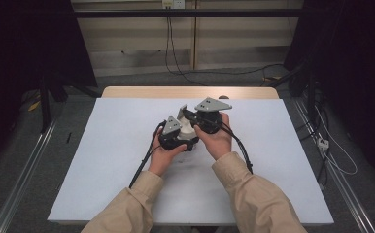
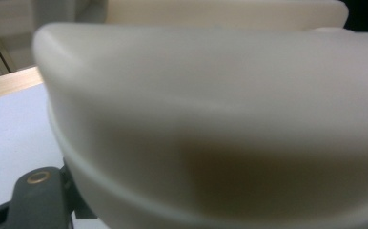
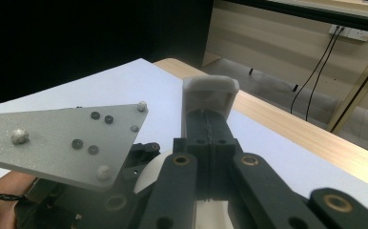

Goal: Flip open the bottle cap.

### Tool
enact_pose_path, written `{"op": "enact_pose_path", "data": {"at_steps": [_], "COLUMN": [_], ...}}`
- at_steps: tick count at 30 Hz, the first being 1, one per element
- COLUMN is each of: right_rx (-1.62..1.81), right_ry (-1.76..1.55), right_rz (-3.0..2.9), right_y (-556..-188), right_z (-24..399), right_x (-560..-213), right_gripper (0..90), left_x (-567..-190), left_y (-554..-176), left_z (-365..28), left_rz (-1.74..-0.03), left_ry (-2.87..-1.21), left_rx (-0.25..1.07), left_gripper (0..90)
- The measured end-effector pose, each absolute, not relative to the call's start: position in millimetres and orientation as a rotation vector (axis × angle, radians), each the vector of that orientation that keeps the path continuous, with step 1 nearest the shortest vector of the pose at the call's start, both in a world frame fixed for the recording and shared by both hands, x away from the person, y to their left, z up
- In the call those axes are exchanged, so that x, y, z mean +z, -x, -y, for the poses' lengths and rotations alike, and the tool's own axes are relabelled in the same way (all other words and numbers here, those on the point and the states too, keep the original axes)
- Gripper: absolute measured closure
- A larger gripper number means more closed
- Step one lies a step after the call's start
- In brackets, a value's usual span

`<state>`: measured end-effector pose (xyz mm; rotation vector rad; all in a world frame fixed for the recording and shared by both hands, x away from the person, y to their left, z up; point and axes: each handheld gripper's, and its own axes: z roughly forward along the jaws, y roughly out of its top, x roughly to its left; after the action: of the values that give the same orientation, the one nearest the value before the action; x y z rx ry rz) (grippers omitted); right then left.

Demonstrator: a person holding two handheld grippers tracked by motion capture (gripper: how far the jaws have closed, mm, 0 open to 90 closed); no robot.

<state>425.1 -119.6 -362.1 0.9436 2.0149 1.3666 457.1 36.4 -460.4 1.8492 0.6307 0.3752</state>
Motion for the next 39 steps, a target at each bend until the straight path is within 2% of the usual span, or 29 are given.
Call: {"op": "enact_pose_path", "data": {"at_steps": [39], "right_rx": [1.362], "right_ry": [-0.927], "right_rz": [-2.017], "right_y": [-440.1], "right_z": [108.6], "right_x": [-361.3], "right_gripper": [90.0], "left_x": [-460.7], "left_y": [-457.5], "left_z": [-36.8], "left_rz": [-0.631], "left_ry": [-1.852], "left_rx": [0.379], "left_gripper": [18.5]}}
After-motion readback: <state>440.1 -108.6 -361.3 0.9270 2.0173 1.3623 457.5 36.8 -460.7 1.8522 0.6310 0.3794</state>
